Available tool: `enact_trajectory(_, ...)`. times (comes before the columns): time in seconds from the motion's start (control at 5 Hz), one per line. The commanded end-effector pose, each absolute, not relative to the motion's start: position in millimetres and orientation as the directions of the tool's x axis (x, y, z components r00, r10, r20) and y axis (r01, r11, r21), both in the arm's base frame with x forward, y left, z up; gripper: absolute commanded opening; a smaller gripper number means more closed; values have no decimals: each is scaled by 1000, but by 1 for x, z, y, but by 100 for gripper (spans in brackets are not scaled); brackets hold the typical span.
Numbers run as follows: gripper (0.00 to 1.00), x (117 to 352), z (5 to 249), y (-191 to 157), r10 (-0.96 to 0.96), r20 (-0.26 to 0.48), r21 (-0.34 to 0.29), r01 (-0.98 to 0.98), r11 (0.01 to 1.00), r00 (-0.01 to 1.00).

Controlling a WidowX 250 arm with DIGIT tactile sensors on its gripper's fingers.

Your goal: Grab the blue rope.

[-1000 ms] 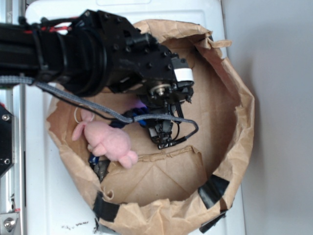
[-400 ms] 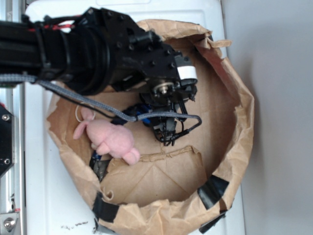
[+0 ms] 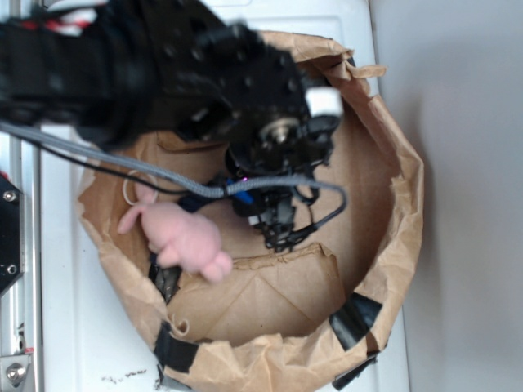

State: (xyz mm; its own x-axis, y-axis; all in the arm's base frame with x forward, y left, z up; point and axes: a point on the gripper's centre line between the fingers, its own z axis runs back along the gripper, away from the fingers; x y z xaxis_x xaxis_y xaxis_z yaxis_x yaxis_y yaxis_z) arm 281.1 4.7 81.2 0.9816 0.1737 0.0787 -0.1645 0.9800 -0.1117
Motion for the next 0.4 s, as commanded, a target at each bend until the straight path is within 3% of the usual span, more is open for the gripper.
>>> enact_trajectory(0.0,0,282,151,-6,195,137,-115,-180,977,971)
enact_trajectory(0.2,0,279,161,-12,199,170,-28,-197,980,965)
